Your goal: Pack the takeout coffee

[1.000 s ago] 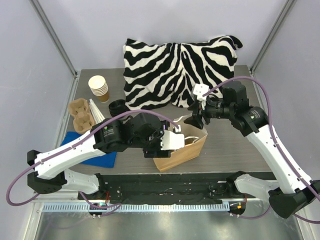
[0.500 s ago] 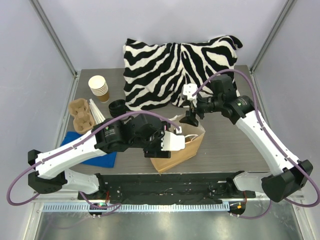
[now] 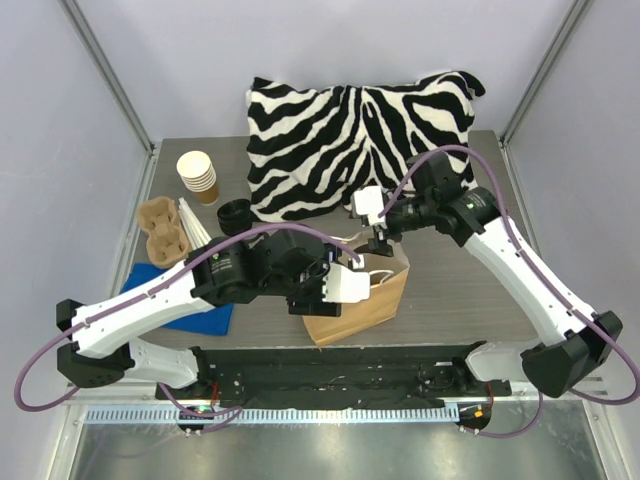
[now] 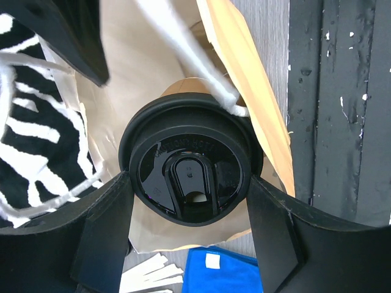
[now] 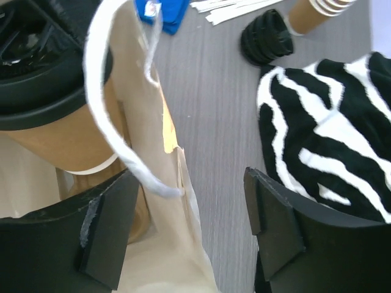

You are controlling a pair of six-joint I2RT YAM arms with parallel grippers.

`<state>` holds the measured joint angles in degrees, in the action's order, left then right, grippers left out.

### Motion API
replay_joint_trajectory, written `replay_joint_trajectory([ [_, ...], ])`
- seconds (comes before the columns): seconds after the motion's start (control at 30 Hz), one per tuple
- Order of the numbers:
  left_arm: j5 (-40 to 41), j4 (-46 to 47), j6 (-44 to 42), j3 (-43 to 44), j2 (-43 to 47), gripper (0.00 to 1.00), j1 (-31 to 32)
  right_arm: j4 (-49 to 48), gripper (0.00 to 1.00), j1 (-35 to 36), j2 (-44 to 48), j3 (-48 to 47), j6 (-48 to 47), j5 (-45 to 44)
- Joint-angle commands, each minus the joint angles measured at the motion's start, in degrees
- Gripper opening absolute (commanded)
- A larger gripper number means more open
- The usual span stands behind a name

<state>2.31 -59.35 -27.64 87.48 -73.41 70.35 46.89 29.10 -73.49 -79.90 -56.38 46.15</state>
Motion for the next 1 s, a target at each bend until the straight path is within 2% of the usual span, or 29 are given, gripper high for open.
replay_joint_trajectory([
  [0.0,-1.2,1.5,-1.0,-0.3,-0.1,0.06,-0.6,3.2,0.73,2.9,-3.8,-2.5,-7.0,-1.8],
  [0.1,-1.1,1.5,-1.0,-0.2,-0.2,0.06,-0.9,2.7,0.67,3.2,-5.9,-3.2,-6.3,-2.9],
  [0.17,-1.0,1.3,-0.9,-0.3,-0.2,0.05,-1.3,2.7,0.54,3.2,-6.7,-4.6,-5.5,-4.0],
  [0.2,-1.0,1.4,-0.6,-0.2,-0.2,0.06,-1.9,2.9,0.39,3.2,-6.9,-5.0,-4.6,-4.4],
  [0.27,-0.9,1.6,0.0,0.1,-0.7,0.05,-2.8,3.0,0.21,3.2,-6.8,-5.7,-3.9,-5.1],
  [0.3,-0.9,1.6,1.0,0.8,-0.9,0.05,-3.9,2.0,0.04,3.2,-6.5,-6.0,-2.2,-5.5],
  [0.33,-0.6,1.8,1.5,1.3,-1.2,0.04,-4.4,0.8,0.01,3.3,-5.4,-5.9,-0.7,-6.8],
  [0.5,4.6,3.9,5.0,4.6,-2.7,0.04,-6.7,-12.0,0.01,3.7,-0.3,-2.5,14.7,-12.7],
  [0.57,6.6,6.2,5.2,3.9,-2.4,0.04,-6.7,-13.6,0.01,4.1,2.2,-0.9,18.6,-14.8],
  [0.73,9.1,10.9,4.2,0.8,-1.2,0.03,-6.7,-20.3,0.01,6.0,8.4,6.3,20.7,-20.1],
  [0.97,11.2,14.9,3.2,-5.2,-0.6,0.02,-6.5,-21.3,0.01,11.4,11.6,9.0,31.3,-30.8],
])
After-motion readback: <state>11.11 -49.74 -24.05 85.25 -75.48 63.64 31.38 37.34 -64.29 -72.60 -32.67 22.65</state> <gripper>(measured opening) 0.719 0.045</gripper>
